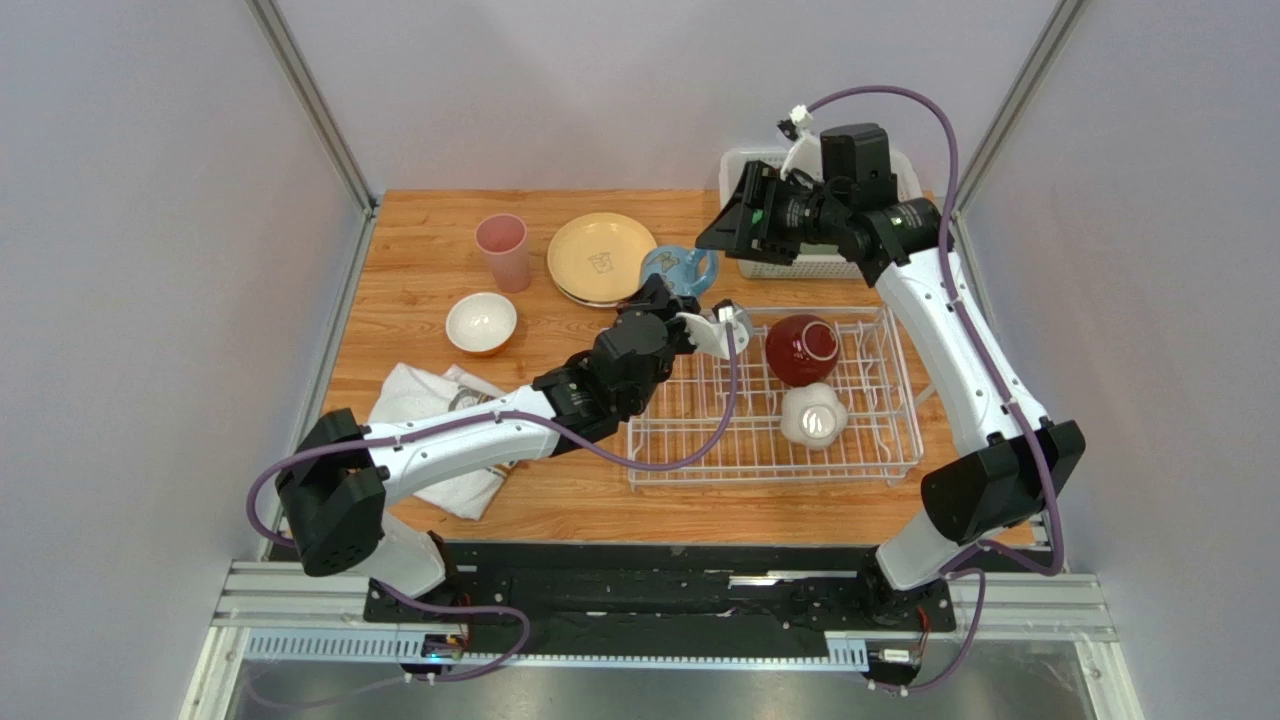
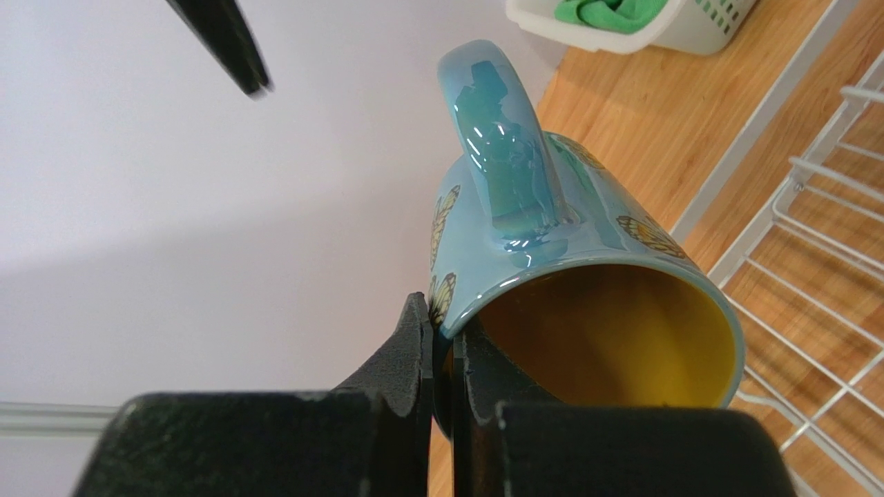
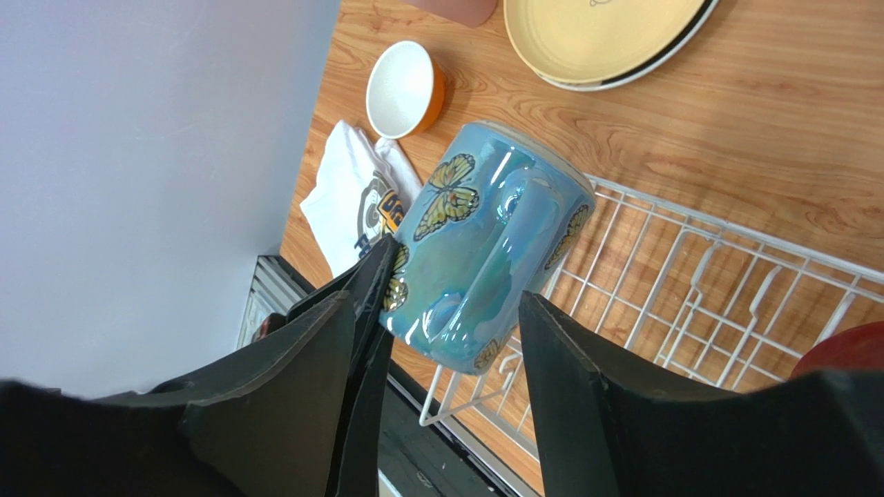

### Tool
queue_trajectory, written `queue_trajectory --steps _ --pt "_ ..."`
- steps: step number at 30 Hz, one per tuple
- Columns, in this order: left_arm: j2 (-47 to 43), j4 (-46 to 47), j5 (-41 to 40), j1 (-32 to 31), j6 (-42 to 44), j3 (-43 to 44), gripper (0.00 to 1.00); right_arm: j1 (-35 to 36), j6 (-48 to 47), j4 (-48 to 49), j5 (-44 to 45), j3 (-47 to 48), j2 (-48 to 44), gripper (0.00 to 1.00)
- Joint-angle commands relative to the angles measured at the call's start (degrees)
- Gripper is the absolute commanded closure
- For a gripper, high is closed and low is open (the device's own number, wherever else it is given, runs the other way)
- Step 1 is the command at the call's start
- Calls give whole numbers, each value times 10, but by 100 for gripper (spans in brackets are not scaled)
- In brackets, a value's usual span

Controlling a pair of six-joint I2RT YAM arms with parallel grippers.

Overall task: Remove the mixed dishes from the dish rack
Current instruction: Pick up the cup from the dish rack, then place the cup at the center of the board.

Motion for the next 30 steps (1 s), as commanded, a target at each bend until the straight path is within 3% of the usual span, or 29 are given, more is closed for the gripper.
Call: queue_trajectory --steps 1,11,18,30 --pt "-54 33 9 17 7 0 100 -16 -7 38 -25 31 -32 37" --pt "-142 -143 89 151 -159 63 100 -38 -16 34 -23 24 -35 36" --pt "-184 -227 151 249 -214 92 100 -42 -19 34 -19 26 -24 36" --pt "-95 -372 270 490 -336 241 100 -45 -23 34 -22 19 -16 37"
